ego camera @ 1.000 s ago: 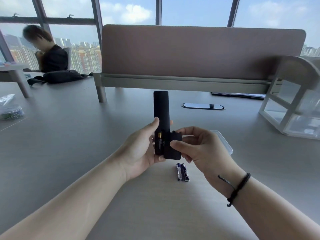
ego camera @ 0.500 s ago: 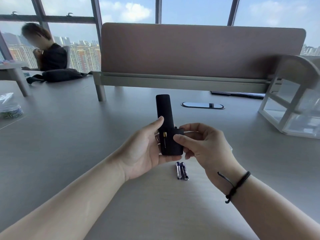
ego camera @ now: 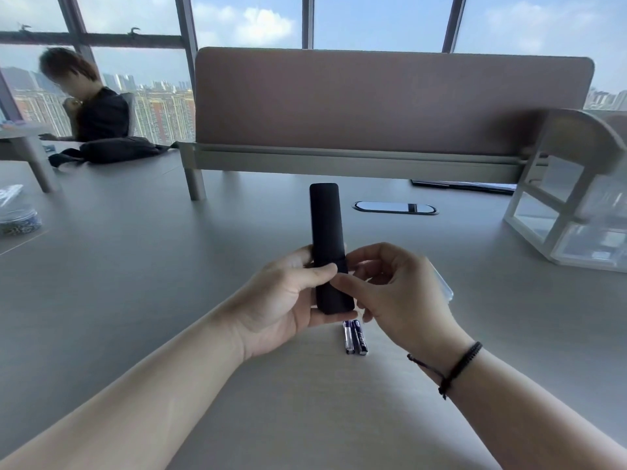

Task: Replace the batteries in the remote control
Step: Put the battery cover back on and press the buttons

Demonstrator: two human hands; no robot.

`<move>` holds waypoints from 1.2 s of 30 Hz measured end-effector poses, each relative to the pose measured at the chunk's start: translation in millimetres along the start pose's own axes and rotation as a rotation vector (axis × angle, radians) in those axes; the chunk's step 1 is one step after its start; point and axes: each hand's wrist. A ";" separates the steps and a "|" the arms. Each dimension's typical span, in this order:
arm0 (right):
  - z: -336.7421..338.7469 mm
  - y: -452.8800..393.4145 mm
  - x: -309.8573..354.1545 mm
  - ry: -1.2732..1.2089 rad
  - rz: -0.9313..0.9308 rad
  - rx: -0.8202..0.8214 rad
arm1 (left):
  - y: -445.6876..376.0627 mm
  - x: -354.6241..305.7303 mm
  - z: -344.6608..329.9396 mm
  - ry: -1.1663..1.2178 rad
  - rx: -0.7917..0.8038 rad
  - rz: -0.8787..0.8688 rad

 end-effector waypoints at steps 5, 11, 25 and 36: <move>-1.2 -0.1 -3.0 0.053 0.004 -0.035 | -0.1 0.9 -0.4 -0.011 -0.004 -0.010; -2.6 0.2 -2.6 0.077 0.011 -0.032 | -1.9 1.4 0.8 0.009 -0.027 -0.010; -1.2 1.8 -3.5 0.170 0.063 -0.032 | -0.5 -1.6 0.5 0.058 -0.019 -0.042; -2.9 11.7 -1.6 0.413 0.389 0.110 | -1.9 -2.2 -0.1 0.090 -0.005 -0.072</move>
Point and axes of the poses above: each hand's wrist, its own y-axis away from the middle knuckle, its own z-axis out of the back of the hand, x = y × z, and after that the axes turned 11 degrees about -x, right-handed
